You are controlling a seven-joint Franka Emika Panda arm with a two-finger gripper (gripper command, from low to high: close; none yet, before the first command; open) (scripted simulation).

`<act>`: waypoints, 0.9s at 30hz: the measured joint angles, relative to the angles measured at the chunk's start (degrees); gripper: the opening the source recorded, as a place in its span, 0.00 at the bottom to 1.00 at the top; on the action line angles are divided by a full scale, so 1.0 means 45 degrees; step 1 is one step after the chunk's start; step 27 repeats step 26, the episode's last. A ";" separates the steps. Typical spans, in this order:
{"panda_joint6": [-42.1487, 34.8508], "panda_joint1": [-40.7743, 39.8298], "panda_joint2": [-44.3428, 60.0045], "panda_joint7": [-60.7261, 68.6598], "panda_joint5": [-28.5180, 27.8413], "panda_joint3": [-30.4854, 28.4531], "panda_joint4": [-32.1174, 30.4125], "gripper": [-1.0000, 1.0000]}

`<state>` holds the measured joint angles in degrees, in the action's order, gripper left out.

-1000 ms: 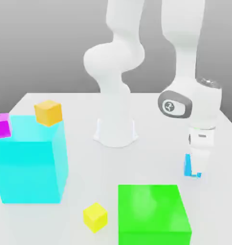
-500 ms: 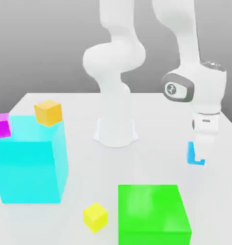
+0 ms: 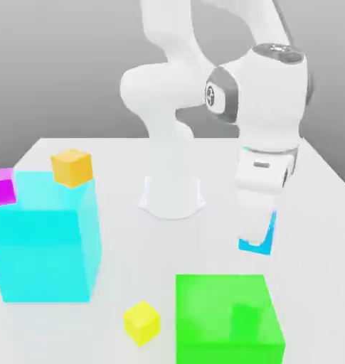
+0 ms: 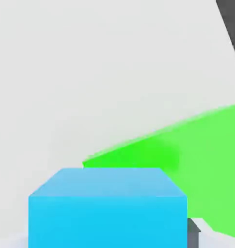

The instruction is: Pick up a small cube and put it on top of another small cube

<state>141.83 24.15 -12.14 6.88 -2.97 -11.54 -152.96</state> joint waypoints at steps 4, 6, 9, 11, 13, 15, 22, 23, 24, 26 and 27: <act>-0.1350 -0.1215 -0.0556 0.1234 -0.0536 -0.1222 0.0870 0.00; -0.2025 -0.1829 -0.0840 0.1838 -0.0821 -0.1827 0.1306 0.00; -0.3039 -0.2754 -0.1275 0.2729 -0.1266 -0.2728 0.1961 0.00; -0.3718 -0.3373 -0.1575 0.3315 -0.1573 -0.3321 0.2399 0.00; -0.4394 -0.3996 -0.1885 0.3896 -0.1891 -0.3906 0.2835 0.00; -0.5084 -0.4621 -0.2203 0.4469 -0.2210 -0.4480 0.3275 0.00; -0.4541 -0.5702 -0.2051 0.5675 -0.2760 -0.6020 0.2995 0.00; -0.4199 -0.5699 -0.1909 0.5716 -0.2752 -0.6123 0.2790 1.00; -0.4199 -0.5699 -0.1909 0.5716 -0.2752 -0.6123 0.2790 1.00; -0.4199 -0.5699 -0.1909 0.5716 -0.2752 -0.6123 0.2790 1.00; -0.4199 -0.5699 -0.1909 0.5716 -0.2752 -0.6123 0.2790 1.00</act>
